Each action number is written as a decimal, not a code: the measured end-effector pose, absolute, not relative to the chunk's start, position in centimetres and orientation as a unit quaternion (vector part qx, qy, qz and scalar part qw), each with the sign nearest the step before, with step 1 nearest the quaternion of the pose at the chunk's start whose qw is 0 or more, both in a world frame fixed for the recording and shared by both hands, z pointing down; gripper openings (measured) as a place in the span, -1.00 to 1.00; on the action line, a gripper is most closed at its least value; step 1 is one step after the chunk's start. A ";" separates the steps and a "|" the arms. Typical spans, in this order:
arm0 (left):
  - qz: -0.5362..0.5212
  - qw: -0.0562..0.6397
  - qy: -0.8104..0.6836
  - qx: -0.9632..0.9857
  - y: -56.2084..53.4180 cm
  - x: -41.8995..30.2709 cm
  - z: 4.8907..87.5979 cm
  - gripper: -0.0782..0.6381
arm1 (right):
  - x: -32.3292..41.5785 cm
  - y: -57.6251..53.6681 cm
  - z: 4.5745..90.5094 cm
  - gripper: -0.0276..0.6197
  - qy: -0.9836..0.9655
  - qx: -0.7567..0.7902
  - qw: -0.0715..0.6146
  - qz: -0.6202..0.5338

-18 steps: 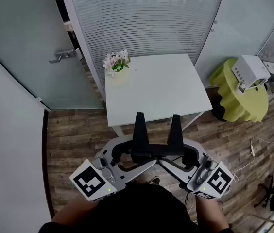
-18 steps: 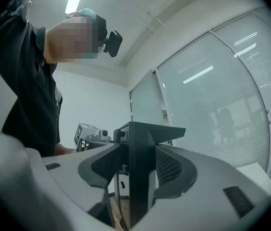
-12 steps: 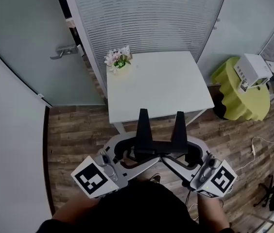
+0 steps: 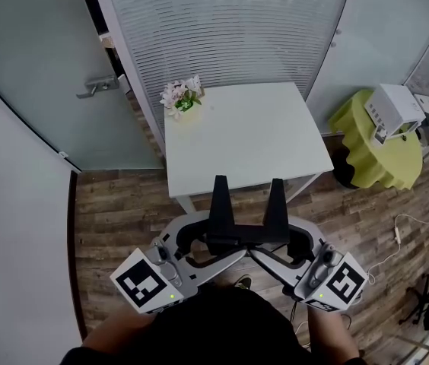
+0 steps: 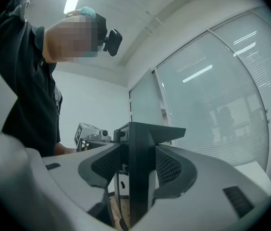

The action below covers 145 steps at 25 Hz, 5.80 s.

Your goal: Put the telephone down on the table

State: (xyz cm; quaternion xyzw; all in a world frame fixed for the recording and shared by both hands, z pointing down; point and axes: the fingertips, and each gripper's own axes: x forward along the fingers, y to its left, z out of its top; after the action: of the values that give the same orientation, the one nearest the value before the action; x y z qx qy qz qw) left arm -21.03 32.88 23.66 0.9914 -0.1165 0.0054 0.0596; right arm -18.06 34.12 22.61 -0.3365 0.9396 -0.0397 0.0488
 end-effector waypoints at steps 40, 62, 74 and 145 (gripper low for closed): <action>0.013 0.038 -0.133 0.990 33.2 -8.5 24.8 -0.09 | -5.4 34.3 23.7 -0.21 0.945 -0.319 0.059 -0.033; 0.003 0.050 -0.110 0.993 15.0 -8.1 25.9 -0.09 | -5.1 16.3 25.2 -0.21 0.938 -0.342 0.045 -0.042; -0.002 0.064 -0.103 0.993 8.9 -8.4 26.5 -0.09 | -5.4 10.2 25.7 -0.21 0.934 -0.351 0.043 -0.048; 0.104 0.297 -0.195 0.929 -14.4 7.3 52.9 -0.09 | 10.3 -14.5 52.1 -0.21 0.919 -0.225 -0.036 -0.321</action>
State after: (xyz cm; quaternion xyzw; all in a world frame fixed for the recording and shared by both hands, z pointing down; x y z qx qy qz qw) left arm 7.27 -14.41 52.91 0.9290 -0.1954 0.1041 0.2967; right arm 10.29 -14.52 52.14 -0.2249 0.9192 -0.3212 -0.0360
